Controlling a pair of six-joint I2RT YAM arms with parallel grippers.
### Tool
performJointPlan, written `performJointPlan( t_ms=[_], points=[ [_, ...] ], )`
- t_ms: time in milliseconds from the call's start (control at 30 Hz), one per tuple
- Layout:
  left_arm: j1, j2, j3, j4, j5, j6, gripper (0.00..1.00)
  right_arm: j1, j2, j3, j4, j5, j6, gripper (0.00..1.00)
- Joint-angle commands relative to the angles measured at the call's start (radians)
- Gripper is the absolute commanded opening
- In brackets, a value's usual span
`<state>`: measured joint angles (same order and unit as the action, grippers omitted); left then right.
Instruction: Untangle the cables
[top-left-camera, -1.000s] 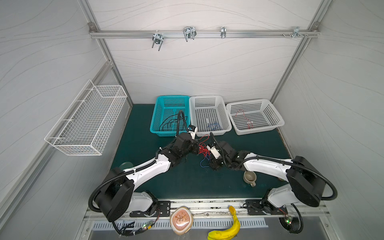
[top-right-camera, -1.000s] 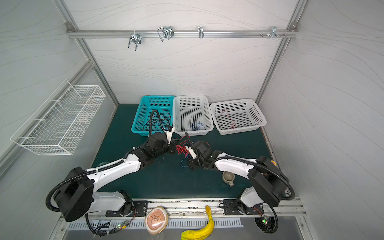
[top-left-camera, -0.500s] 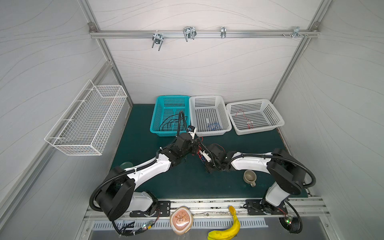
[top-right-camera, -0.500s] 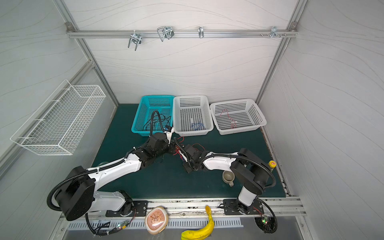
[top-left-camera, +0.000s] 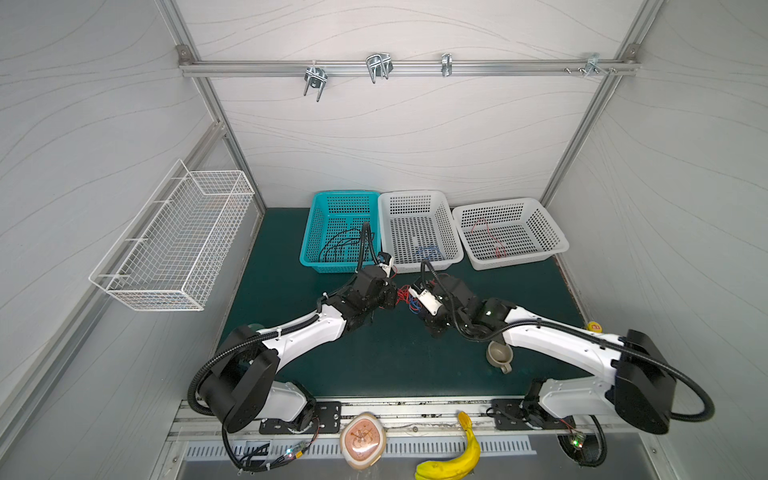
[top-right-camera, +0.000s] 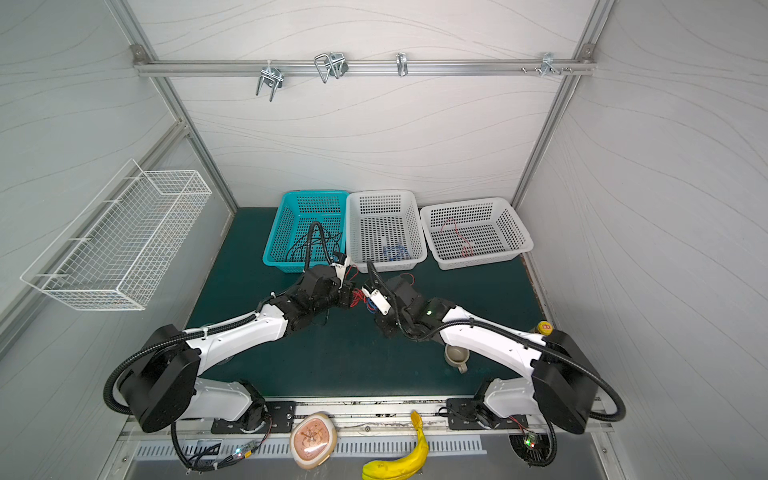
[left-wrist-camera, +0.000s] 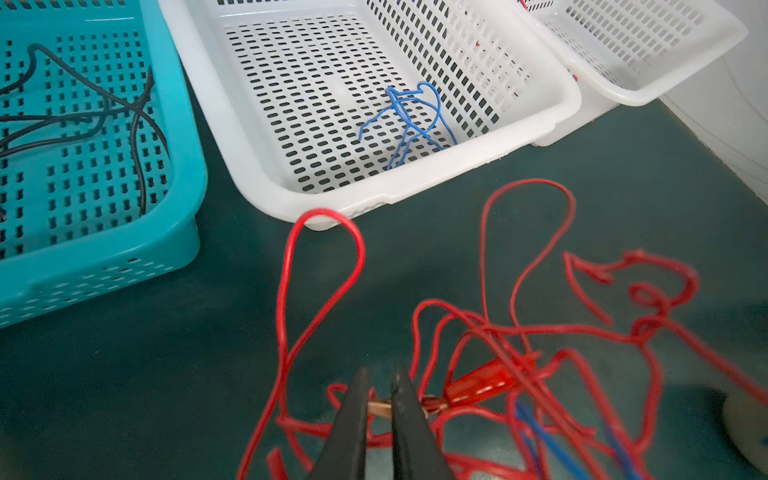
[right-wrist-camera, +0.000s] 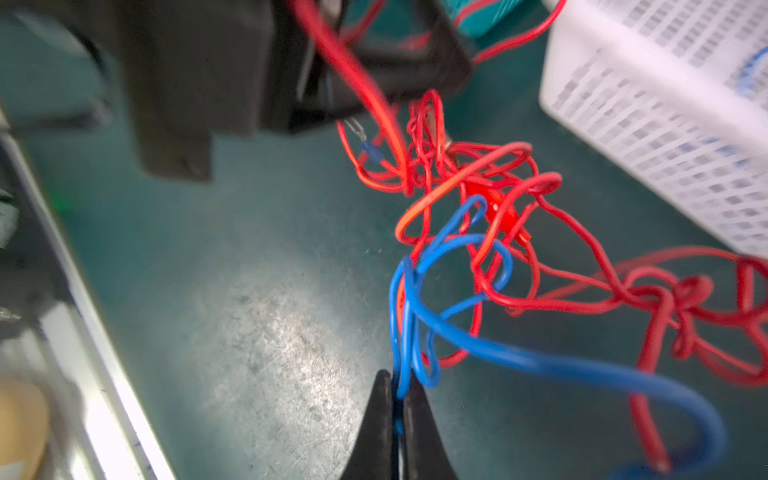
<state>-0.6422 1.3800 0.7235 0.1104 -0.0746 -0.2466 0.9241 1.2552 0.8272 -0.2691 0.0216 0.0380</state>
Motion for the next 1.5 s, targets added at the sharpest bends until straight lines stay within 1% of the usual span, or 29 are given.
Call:
performJointPlan(
  t_ms=[0,100,167,333,500,667,933,1000,1067,1233,1300,1367,1400,1467],
  points=[
    [0.004,0.015,0.045,0.015,0.007,-0.008,0.15,-0.056,-0.091,-0.037,0.037,-0.066,0.001,0.0],
    [0.005,0.02,0.048,0.02,0.012,-0.012,0.15,-0.087,-0.128,-0.066,0.073,-0.076,0.033,0.0],
    [0.005,0.025,0.05,0.023,0.018,-0.013,0.15,-0.097,-0.117,-0.068,0.07,-0.077,0.041,0.0],
    [0.004,0.035,0.066,0.023,0.042,-0.007,0.15,-0.1,-0.019,-0.065,0.051,-0.085,0.047,0.0],
    [0.005,0.034,0.067,0.018,0.041,-0.005,0.15,-0.1,0.058,-0.102,0.083,-0.086,0.063,0.0],
    [0.006,0.034,0.063,0.013,0.029,-0.005,0.15,-0.1,0.101,-0.125,0.093,-0.089,0.077,0.04],
    [0.005,0.04,0.06,0.019,0.027,-0.006,0.15,-0.1,0.119,-0.174,0.079,-0.075,0.092,0.14],
    [0.004,0.045,0.06,0.02,0.028,-0.008,0.15,-0.1,0.116,-0.175,0.083,-0.075,0.092,0.19],
    [0.005,0.046,0.059,0.021,0.03,-0.009,0.15,-0.1,0.122,-0.171,0.084,-0.071,0.094,0.22],
    [0.005,0.041,0.049,0.026,0.029,-0.008,0.15,-0.101,0.158,-0.154,0.082,-0.081,0.091,0.23],
    [0.005,0.037,0.044,0.026,0.024,-0.008,0.15,-0.1,0.169,-0.149,0.085,-0.092,0.091,0.19],
    [0.004,0.034,0.042,0.024,0.021,-0.008,0.15,-0.101,0.178,-0.146,0.089,-0.098,0.093,0.19],
    [0.005,0.033,0.04,0.026,0.02,-0.008,0.15,-0.101,0.18,-0.145,0.093,-0.098,0.093,0.2],
    [0.005,0.032,0.036,0.027,0.019,-0.008,0.15,-0.1,0.186,-0.143,0.101,-0.098,0.095,0.26]
  ],
)
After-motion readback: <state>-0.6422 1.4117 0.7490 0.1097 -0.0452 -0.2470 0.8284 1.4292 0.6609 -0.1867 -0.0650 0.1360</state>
